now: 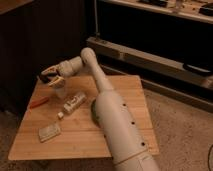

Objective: Place the eraser in the ceramic cup

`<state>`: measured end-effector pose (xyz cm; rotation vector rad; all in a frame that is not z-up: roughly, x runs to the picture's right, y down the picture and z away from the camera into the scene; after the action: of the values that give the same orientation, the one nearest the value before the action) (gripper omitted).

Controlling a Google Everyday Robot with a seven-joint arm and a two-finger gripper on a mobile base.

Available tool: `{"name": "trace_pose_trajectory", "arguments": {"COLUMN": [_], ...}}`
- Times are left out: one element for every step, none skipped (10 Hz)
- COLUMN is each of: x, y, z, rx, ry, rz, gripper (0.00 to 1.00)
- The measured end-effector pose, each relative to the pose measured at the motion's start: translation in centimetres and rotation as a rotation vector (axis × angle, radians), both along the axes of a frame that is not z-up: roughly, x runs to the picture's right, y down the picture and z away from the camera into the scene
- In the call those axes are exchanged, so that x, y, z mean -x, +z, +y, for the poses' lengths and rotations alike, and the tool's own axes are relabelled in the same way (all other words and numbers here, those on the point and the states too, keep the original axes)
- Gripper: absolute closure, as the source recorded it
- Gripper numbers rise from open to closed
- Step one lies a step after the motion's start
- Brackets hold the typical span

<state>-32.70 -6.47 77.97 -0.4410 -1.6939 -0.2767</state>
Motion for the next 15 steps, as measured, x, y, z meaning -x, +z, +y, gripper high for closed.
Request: {"name": "trace_pose_trajectory", "arguments": {"x": [0.7,1.5,1.4,1.2,0.5,-0.1,-0.9,-1.2,-1.4,-1.4,-1.6,-2.0,-2.5,-2.8,-3.2], "y": [0.0,-0.2,-0.3,-0.9,-1.6,-2.4,-2.9,-3.2,-3.3,-3.3,-3.3,-3.0,-2.8,-2.6,-2.4], "z": [-0.4,-0.5,-0.8,-1.2,-1.7,-2.2,-2.7,-2.9,-3.1,-3.1,-3.2,-3.4,-3.5,-3.6,-3.7], "rx": [0.003,0.01,0.014,0.016,0.009,0.0,-0.008,-0.015,-0.018,-0.02,-0.022,-0.025,-0.027,-0.027,-0.026], "ry": [0.004,0.002,0.007,0.016,0.029,0.04,0.053,0.06,0.06,0.059,0.059,0.063,0.066,0.071,0.077], "rz": [-0.014,-0.029,-0.036,-0.036,-0.028,-0.014,0.006,0.019,0.034,0.043,0.055,0.068,0.08,0.089,0.099], "gripper": [1.0,1.0,1.0,1.0,1.0,1.0,1.0,1.0,1.0,1.0,1.0,1.0,1.0,1.0,1.0]}}
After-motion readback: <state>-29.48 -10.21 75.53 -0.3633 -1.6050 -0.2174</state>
